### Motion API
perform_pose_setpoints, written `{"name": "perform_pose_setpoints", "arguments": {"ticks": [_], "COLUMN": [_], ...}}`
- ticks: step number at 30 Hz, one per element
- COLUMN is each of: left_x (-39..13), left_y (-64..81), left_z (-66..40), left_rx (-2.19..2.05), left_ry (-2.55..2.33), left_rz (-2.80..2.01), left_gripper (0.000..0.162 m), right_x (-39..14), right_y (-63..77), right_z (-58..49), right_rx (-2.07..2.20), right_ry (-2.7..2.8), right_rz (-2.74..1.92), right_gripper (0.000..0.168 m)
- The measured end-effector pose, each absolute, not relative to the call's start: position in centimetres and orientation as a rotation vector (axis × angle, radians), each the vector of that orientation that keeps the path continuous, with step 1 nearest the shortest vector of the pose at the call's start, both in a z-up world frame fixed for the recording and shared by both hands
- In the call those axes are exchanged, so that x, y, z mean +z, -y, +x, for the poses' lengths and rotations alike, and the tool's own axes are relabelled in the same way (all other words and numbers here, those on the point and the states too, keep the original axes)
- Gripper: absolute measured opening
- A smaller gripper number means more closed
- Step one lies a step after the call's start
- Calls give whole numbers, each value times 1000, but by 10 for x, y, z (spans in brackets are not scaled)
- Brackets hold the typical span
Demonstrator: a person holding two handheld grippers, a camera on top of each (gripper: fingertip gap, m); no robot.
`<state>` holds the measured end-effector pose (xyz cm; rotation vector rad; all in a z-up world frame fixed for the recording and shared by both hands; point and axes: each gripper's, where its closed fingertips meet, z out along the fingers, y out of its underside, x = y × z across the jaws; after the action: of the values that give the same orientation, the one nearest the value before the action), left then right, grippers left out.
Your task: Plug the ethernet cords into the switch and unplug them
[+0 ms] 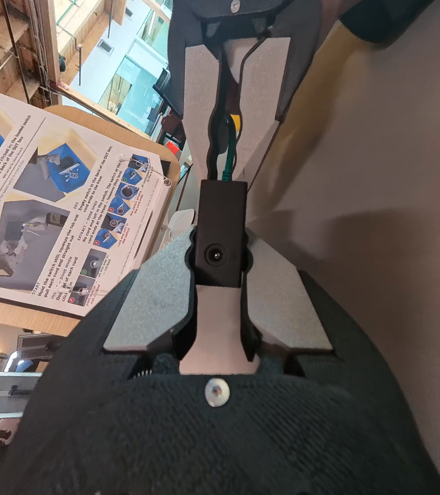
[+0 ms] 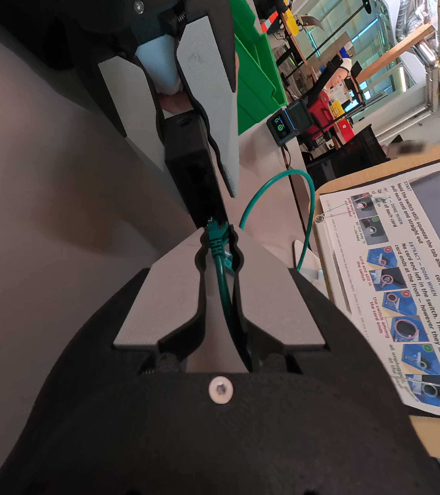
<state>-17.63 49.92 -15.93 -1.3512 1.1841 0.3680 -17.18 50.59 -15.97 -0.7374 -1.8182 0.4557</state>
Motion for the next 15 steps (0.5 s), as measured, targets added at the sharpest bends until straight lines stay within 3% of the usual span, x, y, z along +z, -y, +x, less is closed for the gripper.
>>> {"name": "perform_pose_setpoints", "arguments": {"ticks": [15], "left_x": [-160], "left_y": [-486], "left_z": [-161], "left_rx": [358], "left_ry": [-1286], "left_rz": [-1312], "left_gripper": [27], "right_x": [-162], "right_y": [-492], "right_z": [-161], "right_rx": [519], "right_ry": [1859], "right_rz": [-700], "right_gripper": [10]}}
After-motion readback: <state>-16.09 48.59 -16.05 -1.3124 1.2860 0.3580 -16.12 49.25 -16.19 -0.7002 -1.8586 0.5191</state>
